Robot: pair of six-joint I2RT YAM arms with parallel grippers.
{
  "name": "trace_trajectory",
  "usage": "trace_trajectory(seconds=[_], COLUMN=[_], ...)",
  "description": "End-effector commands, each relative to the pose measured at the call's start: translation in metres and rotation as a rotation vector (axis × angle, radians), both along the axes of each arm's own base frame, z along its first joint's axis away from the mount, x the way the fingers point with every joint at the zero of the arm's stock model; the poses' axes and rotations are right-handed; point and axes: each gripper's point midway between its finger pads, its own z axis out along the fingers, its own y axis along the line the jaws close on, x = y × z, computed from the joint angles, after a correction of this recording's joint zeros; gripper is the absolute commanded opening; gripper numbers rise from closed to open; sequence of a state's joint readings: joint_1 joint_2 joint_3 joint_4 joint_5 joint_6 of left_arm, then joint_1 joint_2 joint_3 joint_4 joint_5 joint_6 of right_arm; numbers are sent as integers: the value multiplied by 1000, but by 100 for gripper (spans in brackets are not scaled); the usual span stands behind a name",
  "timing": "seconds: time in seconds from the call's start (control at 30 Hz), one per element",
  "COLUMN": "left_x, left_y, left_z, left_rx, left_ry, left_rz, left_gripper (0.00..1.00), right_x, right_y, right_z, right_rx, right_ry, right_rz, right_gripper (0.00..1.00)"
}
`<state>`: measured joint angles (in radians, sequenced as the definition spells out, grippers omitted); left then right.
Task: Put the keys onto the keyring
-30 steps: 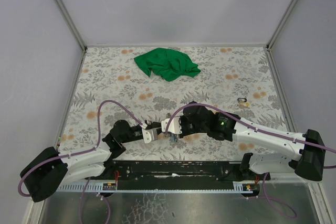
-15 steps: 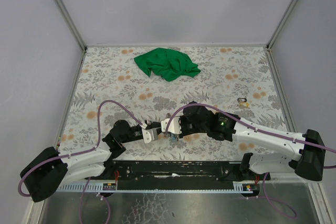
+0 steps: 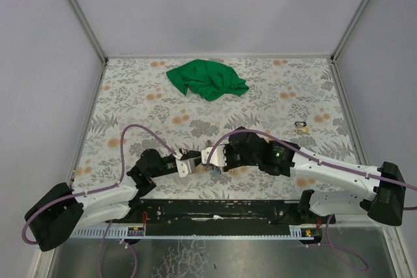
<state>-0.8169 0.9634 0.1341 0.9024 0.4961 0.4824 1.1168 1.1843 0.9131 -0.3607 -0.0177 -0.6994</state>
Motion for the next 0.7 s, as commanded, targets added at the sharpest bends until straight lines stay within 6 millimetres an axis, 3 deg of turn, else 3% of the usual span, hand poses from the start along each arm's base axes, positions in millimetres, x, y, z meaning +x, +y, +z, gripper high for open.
trace_trajectory(seconds=[0.0, 0.67], left_x=[5, 1], left_y=[2, 0], left_z=[30, 31], left_rx=[-86, -86], left_ry=[-76, -76], left_rz=[22, -3], left_gripper=[0, 0], right_x=[-2, -4], right_y=[3, 12], right_z=[15, 17], right_rx=[56, 81], right_ry=[-17, -6], right_rz=[0, 19], right_gripper=[0, 0])
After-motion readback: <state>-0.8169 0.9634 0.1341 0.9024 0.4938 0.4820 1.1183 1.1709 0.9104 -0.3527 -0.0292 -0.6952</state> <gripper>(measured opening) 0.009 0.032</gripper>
